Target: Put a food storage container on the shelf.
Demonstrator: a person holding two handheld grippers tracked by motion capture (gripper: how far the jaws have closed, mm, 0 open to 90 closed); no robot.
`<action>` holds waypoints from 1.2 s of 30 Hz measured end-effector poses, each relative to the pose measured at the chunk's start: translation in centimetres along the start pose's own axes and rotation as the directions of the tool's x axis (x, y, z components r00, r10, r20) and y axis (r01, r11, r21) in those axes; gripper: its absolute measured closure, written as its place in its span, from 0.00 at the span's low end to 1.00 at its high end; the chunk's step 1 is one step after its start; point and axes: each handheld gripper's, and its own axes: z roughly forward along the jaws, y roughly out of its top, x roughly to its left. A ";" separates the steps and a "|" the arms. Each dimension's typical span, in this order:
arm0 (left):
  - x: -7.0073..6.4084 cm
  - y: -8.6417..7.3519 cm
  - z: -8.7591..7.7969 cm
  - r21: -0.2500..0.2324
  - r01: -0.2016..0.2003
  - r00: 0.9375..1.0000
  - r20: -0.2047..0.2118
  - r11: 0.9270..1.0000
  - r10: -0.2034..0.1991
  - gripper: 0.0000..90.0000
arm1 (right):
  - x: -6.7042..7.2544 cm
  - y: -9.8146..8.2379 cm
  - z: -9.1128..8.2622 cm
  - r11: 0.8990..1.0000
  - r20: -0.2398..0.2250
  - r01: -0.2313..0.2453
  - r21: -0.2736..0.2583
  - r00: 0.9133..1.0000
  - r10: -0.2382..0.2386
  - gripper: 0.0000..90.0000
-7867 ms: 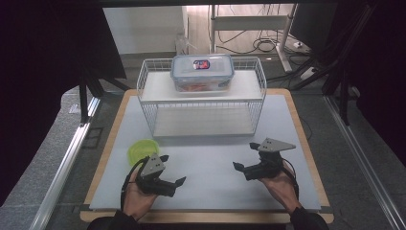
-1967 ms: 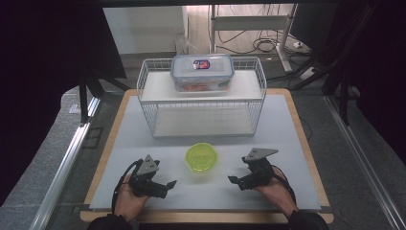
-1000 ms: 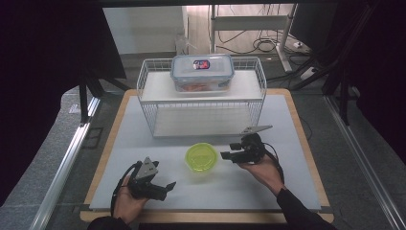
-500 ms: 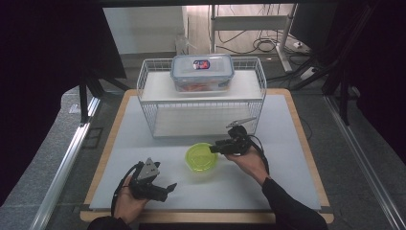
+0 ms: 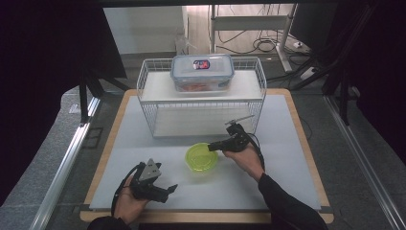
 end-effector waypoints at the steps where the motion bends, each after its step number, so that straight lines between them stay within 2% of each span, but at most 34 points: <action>1: 0.0 0.0 0.0 0.001 0.000 1.000 -0.001 1.000 0.000 0.06 | -0.1 0.0 0.0 1.000 -0.007 -0.006 0.002 1.000 0.006 0.84; 4: 0.0 0.0 0.0 0.001 -0.001 1.000 -0.002 1.000 0.001 0.06 | -0.1 0.0 -0.1 0.999 -0.053 -0.030 0.010 0.998 0.031 0.89; 6: 0.0 0.0 0.0 0.001 0.001 1.000 -0.002 1.000 -0.001 0.06 | 0.1 0.0 -0.2 0.999 -0.050 -0.034 0.012 0.998 0.034 0.89; 11: 0.0 0.0 0.0 0.004 -0.001 1.000 -0.004 1.000 0.001 0.06 | 0.5 0.0 -0.6 0.998 -0.087 -0.062 0.014 0.994 0.063 0.90; 14: 0.0 0.0 0.0 0.002 0.001 1.000 -0.006 1.000 -0.001 0.06 | 0.6 -0.1 -0.8 0.997 -0.127 -0.083 0.005 0.988 0.083 0.91; 20: 0.0 0.0 0.0 0.002 0.003 1.000 -0.008 1.000 -0.003 0.06 | 0.8 -0.1 -1.4 0.996 -0.132 -0.083 -0.014 0.988 0.080 0.92; 23: 0.0 0.0 0.0 0.001 0.004 1.000 -0.010 1.000 -0.004 0.06 | 0.8 -0.1 -1.9 0.994 -0.157 -0.101 -0.033 0.983 0.095 0.93; 26: 0.1 0.0 0.0 0.001 0.005 1.000 -0.011 1.000 -0.005 0.06 | 0.9 0.0 -2.3 0.995 -0.143 -0.094 -0.040 0.986 0.087 0.93; 36: 0.1 0.0 -0.1 -0.005 0.014 1.000 -0.012 1.000 -0.014 0.06 | 1.1 0.2 -3.2 0.991 -0.164 -0.112 -0.077 0.982 0.098 0.93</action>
